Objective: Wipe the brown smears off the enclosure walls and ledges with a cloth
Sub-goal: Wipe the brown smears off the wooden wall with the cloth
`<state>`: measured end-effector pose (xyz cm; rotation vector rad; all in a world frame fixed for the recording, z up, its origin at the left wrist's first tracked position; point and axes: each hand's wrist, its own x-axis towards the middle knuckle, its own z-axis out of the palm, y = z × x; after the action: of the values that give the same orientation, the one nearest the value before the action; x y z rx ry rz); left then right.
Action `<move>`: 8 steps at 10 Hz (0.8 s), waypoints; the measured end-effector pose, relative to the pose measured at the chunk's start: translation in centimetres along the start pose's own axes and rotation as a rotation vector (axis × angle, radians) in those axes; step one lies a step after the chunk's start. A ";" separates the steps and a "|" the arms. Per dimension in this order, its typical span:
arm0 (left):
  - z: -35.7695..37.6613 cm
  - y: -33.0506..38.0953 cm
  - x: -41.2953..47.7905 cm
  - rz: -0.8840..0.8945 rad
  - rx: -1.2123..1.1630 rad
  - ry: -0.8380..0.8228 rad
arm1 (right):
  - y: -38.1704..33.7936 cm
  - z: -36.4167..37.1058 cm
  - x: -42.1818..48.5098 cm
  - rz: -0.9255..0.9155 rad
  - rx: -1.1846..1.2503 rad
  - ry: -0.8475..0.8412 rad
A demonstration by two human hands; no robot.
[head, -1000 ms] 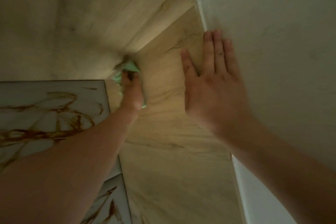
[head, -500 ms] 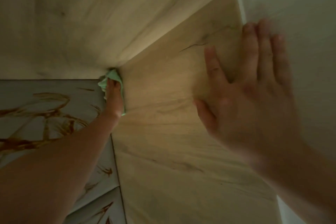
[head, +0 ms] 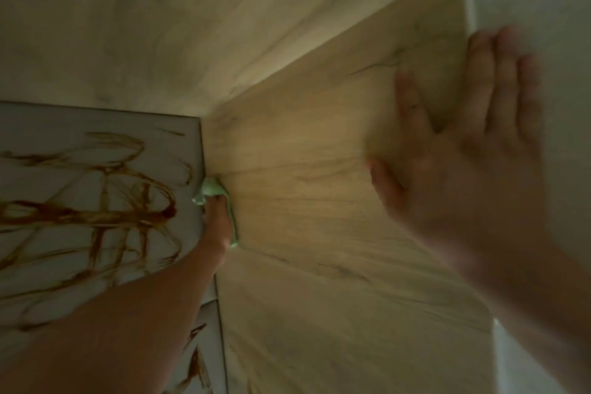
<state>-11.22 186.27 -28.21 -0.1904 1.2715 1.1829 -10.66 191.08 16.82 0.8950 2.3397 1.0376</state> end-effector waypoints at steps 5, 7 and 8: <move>8.6 13.0 -22.0 0.598 0.155 -0.146 | -1.0 -1.0 3.9 -0.008 0.085 0.105; 7.9 11.0 -19.3 0.736 0.187 -0.181 | -0.9 -0.2 4.0 -0.015 0.086 0.142; 5.6 10.4 -10.8 0.374 0.010 -0.028 | -1.0 0.2 4.0 -0.020 0.021 0.102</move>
<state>-13.85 188.51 -12.60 0.0764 1.3232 1.4900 -13.71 193.45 15.51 0.8432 2.4425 1.0763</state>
